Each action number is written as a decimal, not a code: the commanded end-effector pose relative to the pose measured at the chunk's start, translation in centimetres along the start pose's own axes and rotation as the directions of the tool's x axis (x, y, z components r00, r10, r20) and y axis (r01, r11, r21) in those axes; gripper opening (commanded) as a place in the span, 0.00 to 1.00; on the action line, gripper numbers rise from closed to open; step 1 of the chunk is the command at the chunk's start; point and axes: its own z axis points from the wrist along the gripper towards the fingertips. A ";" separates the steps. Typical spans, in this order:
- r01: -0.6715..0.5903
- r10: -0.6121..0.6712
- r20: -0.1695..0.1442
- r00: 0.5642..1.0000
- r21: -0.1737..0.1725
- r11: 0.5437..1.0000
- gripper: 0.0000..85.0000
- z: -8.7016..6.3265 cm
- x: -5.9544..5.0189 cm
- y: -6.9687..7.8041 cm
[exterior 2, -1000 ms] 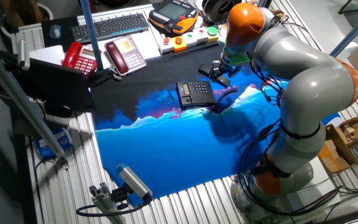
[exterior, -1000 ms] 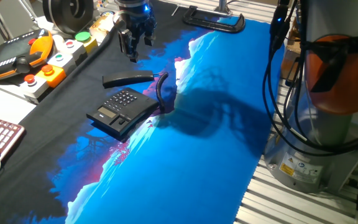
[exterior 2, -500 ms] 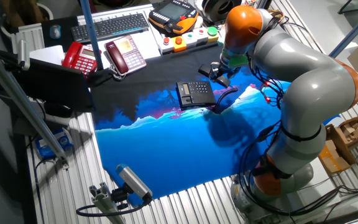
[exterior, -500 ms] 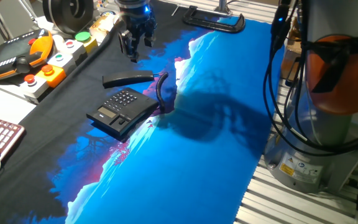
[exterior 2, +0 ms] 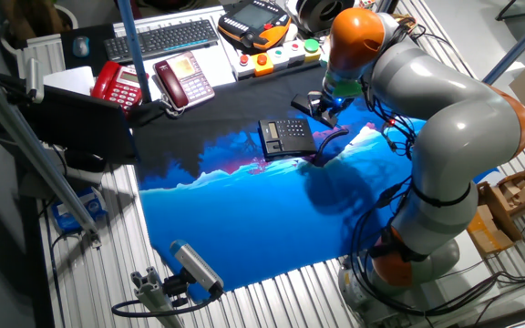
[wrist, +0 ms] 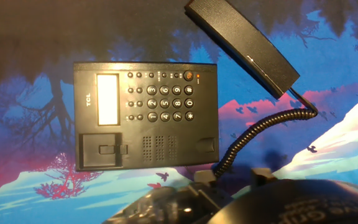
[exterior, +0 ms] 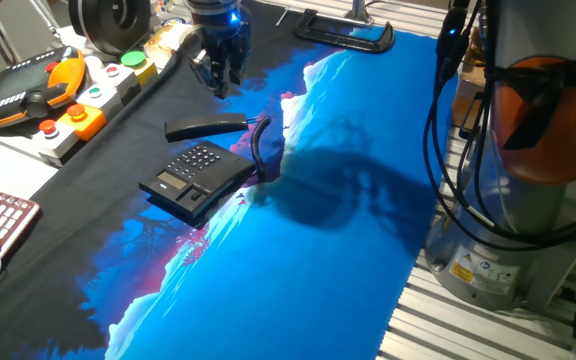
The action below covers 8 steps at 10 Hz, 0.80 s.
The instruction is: Place the handset of the telephone on the corresponding phone cradle
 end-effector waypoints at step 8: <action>0.001 -0.001 -0.002 1.000 -0.005 1.000 0.01 0.4 -0.4 -0.1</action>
